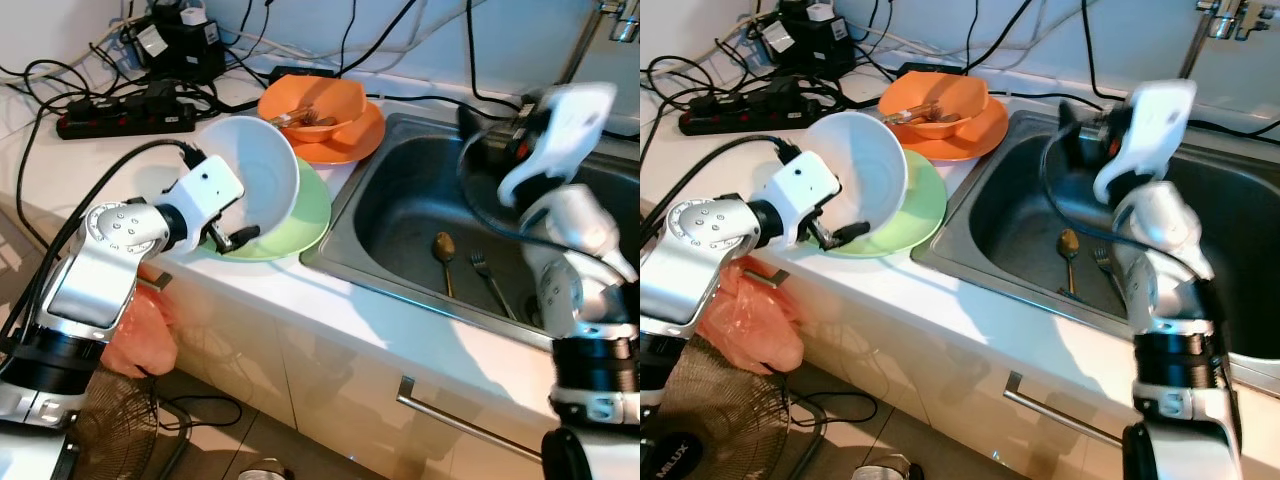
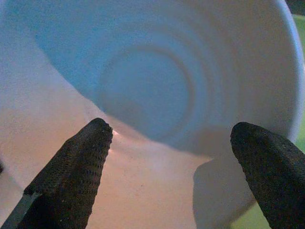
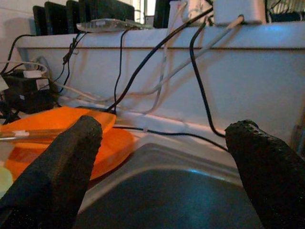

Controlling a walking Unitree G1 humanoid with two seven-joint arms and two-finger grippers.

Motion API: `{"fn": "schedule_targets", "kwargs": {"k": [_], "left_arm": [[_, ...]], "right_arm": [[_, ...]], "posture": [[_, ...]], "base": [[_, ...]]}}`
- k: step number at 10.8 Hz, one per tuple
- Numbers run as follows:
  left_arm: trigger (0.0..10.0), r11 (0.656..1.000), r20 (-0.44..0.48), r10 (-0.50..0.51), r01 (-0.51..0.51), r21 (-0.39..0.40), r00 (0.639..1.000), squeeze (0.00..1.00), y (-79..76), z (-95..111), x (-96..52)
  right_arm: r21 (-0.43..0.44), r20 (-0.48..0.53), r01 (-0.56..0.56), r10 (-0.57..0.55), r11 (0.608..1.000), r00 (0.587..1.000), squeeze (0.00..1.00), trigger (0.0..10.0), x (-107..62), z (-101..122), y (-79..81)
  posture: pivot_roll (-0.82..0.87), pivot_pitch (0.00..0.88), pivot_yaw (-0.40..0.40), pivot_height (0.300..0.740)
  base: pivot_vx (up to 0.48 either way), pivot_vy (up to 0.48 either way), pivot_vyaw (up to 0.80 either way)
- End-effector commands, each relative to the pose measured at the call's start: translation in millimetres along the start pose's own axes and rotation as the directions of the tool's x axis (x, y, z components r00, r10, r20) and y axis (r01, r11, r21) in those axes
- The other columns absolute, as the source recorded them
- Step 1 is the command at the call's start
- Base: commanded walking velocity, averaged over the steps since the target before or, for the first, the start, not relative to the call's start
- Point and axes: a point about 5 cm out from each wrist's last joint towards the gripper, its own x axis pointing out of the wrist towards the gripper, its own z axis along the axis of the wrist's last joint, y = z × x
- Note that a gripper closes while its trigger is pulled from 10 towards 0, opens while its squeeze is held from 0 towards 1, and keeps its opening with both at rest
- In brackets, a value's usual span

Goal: Kitchen organization

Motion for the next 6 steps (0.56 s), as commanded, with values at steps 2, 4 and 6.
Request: {"fn": "schedule_targets", "kwargs": {"k": [2,4,6], "left_arm": [[10.0,1.0,0.012,0.026,-0.026,0.012,1.0,0.0,10.9,4,-1.7],[10.0,0.998,0.054,0.059,-0.061,0.029,0.997,0.0,20.0,14,-4.3],[10.0,0.997,0.098,0.065,-0.07,0.044,0.993,0.0,22.8,26,-7.3]], "right_arm": [[0.022,-0.015,-0.008,0.009,1.0,1.0,0.0,10.0,-3.6,-1,0.9],[0.03,-0.017,-0.012,0.013,0.999,1.0,0.0,10.0,-4.0,0,1.6],[0.038,-0.008,-0.017,0.017,0.999,1.0,0.0,10.0,-3.0,2,2.8]], "posture": [[0.3,0.03,0.044,0.74],[0.3,0.03,0.042,0.74],[0.3,0.031,0.042,0.74]], "base": [[0.0,0.0,0.0],[0.0,0.0,0.0],[0.0,0.0,0.0]]}}
